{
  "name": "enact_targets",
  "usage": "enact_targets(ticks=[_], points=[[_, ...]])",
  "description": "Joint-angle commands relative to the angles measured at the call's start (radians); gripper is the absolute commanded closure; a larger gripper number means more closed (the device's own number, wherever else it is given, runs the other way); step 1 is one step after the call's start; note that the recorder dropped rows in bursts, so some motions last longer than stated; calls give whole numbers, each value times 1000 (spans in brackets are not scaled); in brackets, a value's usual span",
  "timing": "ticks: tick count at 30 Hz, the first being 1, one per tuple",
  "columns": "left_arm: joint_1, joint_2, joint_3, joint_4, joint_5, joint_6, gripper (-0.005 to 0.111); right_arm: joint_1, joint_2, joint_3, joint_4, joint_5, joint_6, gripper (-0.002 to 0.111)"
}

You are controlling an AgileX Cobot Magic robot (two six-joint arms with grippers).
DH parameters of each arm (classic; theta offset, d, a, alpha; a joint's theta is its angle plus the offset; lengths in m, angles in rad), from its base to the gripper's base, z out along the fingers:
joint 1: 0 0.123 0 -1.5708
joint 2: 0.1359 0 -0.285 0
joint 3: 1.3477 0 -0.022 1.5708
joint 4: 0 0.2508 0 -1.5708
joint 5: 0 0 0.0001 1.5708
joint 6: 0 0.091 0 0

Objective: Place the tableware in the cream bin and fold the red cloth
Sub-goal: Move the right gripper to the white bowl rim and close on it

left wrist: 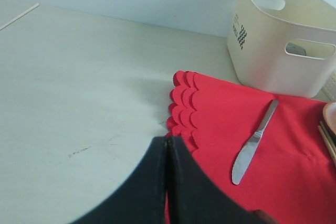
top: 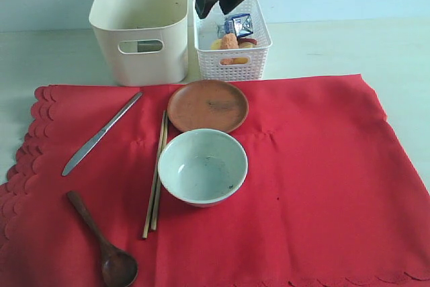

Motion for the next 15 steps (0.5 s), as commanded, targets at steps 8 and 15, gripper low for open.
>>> enact_targets(ticks=[8,15], points=[[-7,-6,3,5,-5,3,107,-1,-196,313,22,-29,-84,68],[-7,-6,3,5,-5,3,107,-1,-264,537,121,-78,-126,68]])
